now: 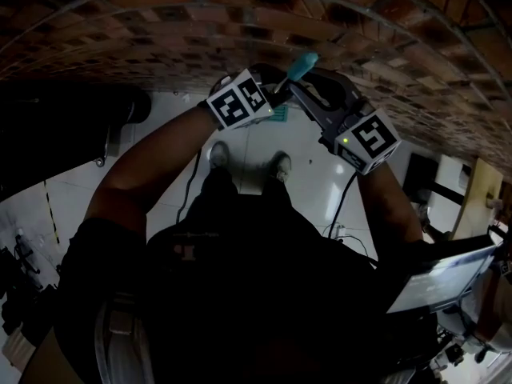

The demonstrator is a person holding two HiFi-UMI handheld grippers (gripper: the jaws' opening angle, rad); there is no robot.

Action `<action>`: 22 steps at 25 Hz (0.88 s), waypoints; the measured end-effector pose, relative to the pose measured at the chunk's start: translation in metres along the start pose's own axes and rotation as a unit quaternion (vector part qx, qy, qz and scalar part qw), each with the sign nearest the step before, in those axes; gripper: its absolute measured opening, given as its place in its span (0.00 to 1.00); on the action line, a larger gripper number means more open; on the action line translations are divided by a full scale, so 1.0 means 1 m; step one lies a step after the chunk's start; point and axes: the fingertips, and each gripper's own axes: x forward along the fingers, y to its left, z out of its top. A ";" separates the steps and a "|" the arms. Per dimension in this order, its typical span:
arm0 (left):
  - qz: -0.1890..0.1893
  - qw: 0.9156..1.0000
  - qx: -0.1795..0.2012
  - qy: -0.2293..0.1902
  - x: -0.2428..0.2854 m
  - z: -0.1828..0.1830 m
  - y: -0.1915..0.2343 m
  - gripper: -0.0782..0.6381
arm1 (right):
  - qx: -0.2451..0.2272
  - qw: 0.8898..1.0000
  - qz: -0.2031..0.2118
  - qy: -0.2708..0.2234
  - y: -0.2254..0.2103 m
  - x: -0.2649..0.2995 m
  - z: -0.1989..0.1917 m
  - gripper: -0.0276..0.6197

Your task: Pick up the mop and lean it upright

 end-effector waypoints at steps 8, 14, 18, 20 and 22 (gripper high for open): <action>-0.004 1.000 0.006 0.015 0.024 -0.026 0.007 0.25 | 0.009 1.000 -0.006 0.015 -0.011 0.009 -0.034 0.20; -0.006 0.999 0.013 0.032 0.040 -0.048 0.010 0.25 | 0.016 0.999 -0.010 0.031 -0.017 0.016 -0.060 0.20; -0.003 0.999 0.013 0.041 0.051 -0.063 0.012 0.25 | 0.017 0.999 -0.009 0.030 -0.019 0.021 -0.073 0.20; -0.003 0.999 0.013 0.046 0.056 -0.070 0.013 0.25 | 0.021 0.999 -0.014 0.029 -0.020 0.024 -0.080 0.20; -0.001 0.999 0.012 0.046 0.059 -0.076 0.014 0.25 | 0.022 0.999 -0.017 0.030 -0.022 0.026 -0.087 0.20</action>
